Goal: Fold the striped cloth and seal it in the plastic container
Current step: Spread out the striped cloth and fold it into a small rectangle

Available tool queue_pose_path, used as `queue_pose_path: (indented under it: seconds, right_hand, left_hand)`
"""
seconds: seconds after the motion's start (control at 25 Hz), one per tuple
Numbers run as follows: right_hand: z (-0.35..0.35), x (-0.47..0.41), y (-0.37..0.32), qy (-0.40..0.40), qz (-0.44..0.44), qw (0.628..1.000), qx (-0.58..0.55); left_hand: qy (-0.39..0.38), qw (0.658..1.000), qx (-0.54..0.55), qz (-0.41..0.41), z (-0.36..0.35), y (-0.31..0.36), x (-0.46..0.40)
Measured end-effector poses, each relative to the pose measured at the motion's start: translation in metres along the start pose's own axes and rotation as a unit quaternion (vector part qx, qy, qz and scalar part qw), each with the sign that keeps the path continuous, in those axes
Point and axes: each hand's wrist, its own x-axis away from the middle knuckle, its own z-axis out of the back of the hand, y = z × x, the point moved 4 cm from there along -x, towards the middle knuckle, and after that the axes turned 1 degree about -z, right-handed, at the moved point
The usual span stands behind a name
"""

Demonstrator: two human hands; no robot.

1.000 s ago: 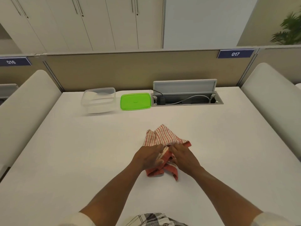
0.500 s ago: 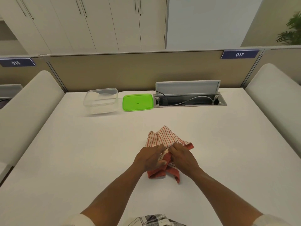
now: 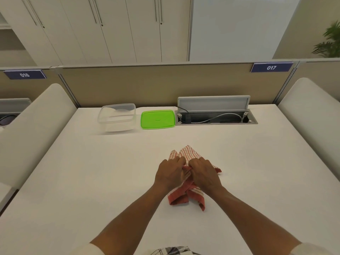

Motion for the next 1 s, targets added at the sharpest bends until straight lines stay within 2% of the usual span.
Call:
queue_pose_path:
  seconds: [0.12,0.24,0.4,0.6,0.8,1.0]
  right_hand:
    - [0.005,-0.004,-0.003,0.008,0.009,1.000,0.023]
    - [0.012,-0.007,-0.009,0.054,0.010,0.998,0.043]
    - [0.022,-0.012,-0.008,0.089,-0.013,0.995,0.038]
    - [0.031,-0.021,0.000,0.090,-0.081,0.990,-0.077]
    - [0.034,-0.033,0.017,0.016,-0.133,0.973,-0.190]
    - [0.047,-0.046,0.027,0.030,-0.116,0.958,-0.259]
  left_hand:
    - [0.014,0.999,-0.025,0.029,0.009,-0.002,-0.007]
    - [0.020,0.998,-0.033,0.054,0.015,-0.004,-0.014]
    - [0.011,0.998,-0.021,0.058,0.027,-0.013,-0.024]
    - [0.015,0.999,-0.026,-0.011,0.049,-0.017,-0.040]
    - [0.046,0.997,0.025,-0.065,0.080,-0.032,-0.061]
    - [-0.013,0.994,0.072,-0.085,0.098,-0.051,-0.082]
